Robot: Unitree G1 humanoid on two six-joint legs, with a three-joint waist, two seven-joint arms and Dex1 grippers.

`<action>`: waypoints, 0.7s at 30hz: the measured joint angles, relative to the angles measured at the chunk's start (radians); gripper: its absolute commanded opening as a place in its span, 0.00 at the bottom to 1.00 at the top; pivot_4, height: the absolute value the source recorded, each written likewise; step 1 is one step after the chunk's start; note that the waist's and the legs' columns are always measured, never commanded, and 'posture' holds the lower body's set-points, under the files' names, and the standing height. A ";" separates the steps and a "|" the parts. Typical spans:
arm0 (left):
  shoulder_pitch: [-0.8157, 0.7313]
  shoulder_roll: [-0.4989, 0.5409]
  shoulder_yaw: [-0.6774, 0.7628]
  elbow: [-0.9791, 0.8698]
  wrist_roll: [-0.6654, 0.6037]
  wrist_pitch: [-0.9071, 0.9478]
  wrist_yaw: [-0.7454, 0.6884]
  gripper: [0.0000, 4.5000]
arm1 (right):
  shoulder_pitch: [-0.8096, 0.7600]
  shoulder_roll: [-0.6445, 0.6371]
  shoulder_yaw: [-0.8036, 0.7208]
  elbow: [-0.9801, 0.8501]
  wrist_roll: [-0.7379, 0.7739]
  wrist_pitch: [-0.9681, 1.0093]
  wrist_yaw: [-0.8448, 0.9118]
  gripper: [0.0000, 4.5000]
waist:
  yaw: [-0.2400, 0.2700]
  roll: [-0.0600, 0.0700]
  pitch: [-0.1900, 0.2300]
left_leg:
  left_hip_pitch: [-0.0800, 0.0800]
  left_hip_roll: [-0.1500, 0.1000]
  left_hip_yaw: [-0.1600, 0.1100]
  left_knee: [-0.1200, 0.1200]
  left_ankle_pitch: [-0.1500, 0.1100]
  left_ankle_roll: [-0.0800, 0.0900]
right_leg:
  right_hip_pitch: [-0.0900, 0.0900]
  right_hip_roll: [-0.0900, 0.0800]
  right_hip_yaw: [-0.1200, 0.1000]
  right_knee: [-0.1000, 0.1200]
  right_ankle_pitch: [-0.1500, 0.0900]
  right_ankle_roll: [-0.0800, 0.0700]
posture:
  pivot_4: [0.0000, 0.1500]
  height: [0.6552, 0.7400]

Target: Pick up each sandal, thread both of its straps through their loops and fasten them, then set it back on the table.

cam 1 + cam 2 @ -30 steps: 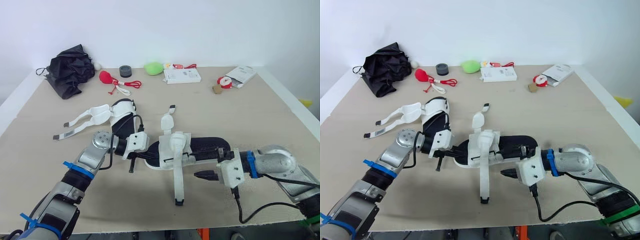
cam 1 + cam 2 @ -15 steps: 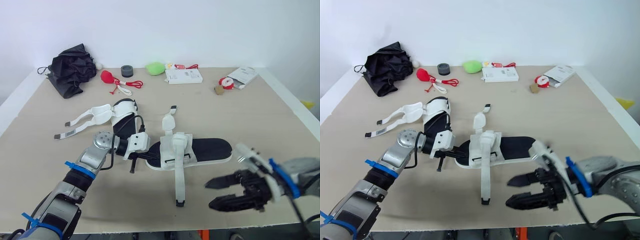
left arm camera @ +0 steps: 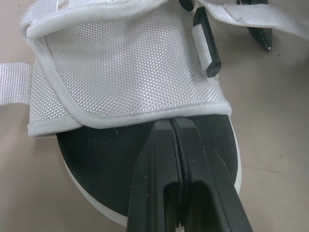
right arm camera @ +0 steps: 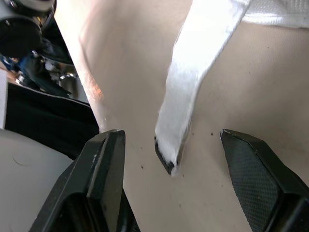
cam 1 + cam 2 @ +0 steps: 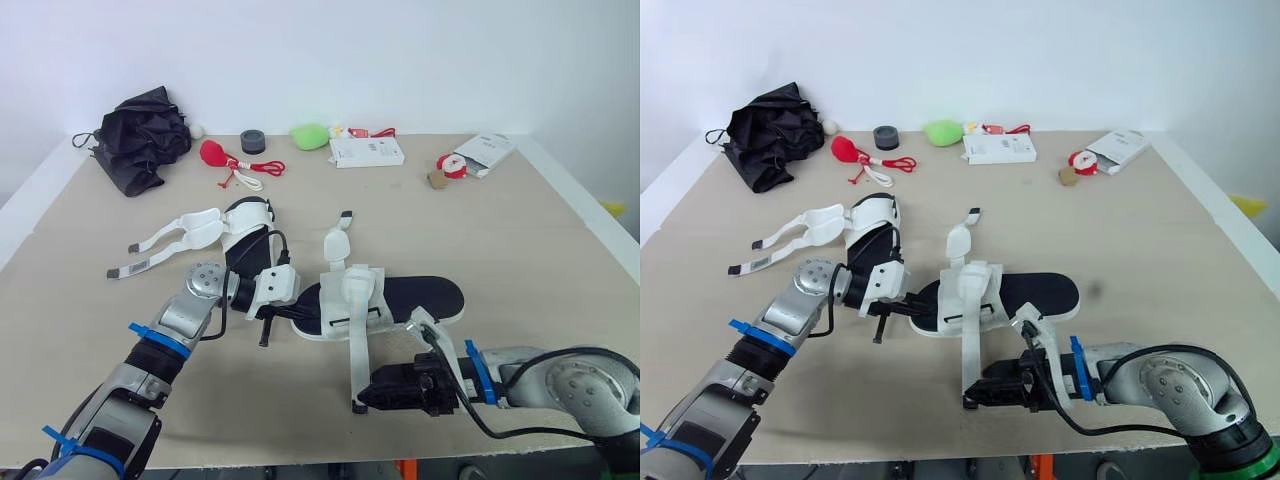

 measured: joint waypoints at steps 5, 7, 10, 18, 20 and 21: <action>0.000 0.000 -0.001 -0.001 0.000 0.000 -0.001 0.00 | -0.038 0.083 -0.005 0.030 0.020 0.058 -0.045 0.76 | 0.000 0.000 0.000 | 0.000 0.000 0.000 0.000 0.000 0.000 | 0.000 0.000 0.000 0.000 0.001 0.001 | 1.00 1.00; 0.000 0.000 -0.001 -0.003 0.000 0.000 0.000 0.00 | -0.041 0.108 -0.005 0.030 0.020 0.078 -0.051 0.76 | 0.000 0.000 0.000 | -0.001 0.000 0.000 0.000 0.000 0.000 | 0.000 0.000 0.000 0.000 0.001 0.001 | 1.00 1.00; 0.002 0.000 -0.001 -0.004 0.000 0.000 0.001 0.00 | -0.042 0.113 -0.005 0.029 0.021 0.097 -0.048 0.65 | 0.000 0.000 0.000 | 0.000 0.000 0.000 0.000 0.000 0.000 | 0.000 0.000 0.000 0.000 0.001 0.001 | 1.00 1.00; 0.006 0.009 -0.001 -0.012 0.000 0.000 0.003 0.00 | -0.039 0.088 -0.005 0.018 0.016 0.134 0.019 0.02 | -0.001 0.000 0.000 | 0.000 0.000 0.000 0.000 0.000 0.000 | -0.001 0.000 0.000 0.000 0.001 0.001 | 1.00 1.00; 0.006 0.009 -0.001 -0.012 0.000 0.000 0.004 0.00 | -0.041 0.087 -0.005 0.018 0.008 0.134 0.027 0.02 | -0.001 0.000 0.000 | 0.000 0.000 0.000 0.000 0.000 0.000 | -0.001 0.001 0.000 0.000 0.001 0.001 | 1.00 1.00; 0.006 0.009 -0.001 -0.013 0.000 0.000 0.004 0.00 | -0.048 0.087 -0.005 0.019 -0.003 0.132 0.036 0.02 | -0.001 0.000 0.000 | 0.000 0.000 0.000 0.000 0.000 0.000 | -0.001 0.001 0.000 0.000 0.001 0.001 | 1.00 1.00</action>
